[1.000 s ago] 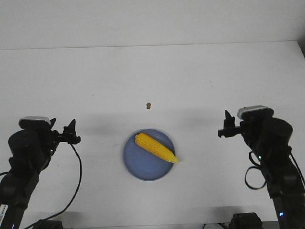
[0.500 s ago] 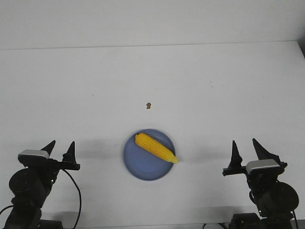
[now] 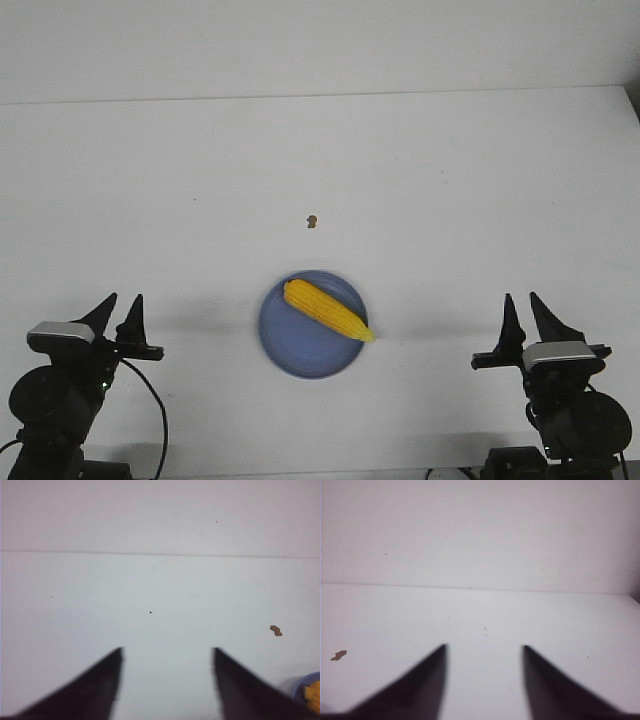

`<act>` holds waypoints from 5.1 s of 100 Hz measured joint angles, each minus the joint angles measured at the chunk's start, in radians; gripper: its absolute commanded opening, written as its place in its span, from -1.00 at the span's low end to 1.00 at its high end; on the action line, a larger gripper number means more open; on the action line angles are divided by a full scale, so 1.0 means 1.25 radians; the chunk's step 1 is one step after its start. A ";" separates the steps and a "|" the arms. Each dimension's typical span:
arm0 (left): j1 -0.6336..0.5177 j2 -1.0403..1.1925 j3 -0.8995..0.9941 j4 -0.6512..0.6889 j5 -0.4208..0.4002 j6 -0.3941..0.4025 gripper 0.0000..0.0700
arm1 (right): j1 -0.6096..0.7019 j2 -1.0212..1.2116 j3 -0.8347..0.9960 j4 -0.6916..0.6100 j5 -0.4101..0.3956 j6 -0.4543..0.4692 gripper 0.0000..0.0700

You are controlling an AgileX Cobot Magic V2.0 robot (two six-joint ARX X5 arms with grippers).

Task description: Place corn on plate with both arms

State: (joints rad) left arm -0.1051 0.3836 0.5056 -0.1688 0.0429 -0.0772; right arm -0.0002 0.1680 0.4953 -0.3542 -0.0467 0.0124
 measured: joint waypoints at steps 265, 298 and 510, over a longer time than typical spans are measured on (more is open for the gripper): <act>0.034 -0.303 -0.378 0.235 -0.044 0.006 -0.96 | 0.000 0.000 0.000 0.000 0.016 0.002 -0.99; 0.036 -0.303 -0.378 0.235 -0.042 0.006 -0.96 | 0.000 0.000 0.000 0.000 0.016 0.002 -0.99; 0.036 -0.303 -0.378 0.234 -0.042 0.006 -0.96 | 0.000 -0.133 -0.385 0.419 0.016 0.010 -0.99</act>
State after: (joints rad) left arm -0.0601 0.0044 0.0338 0.1238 -0.0097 -0.0700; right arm -0.0002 0.0017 0.0147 0.1692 -0.0261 0.0246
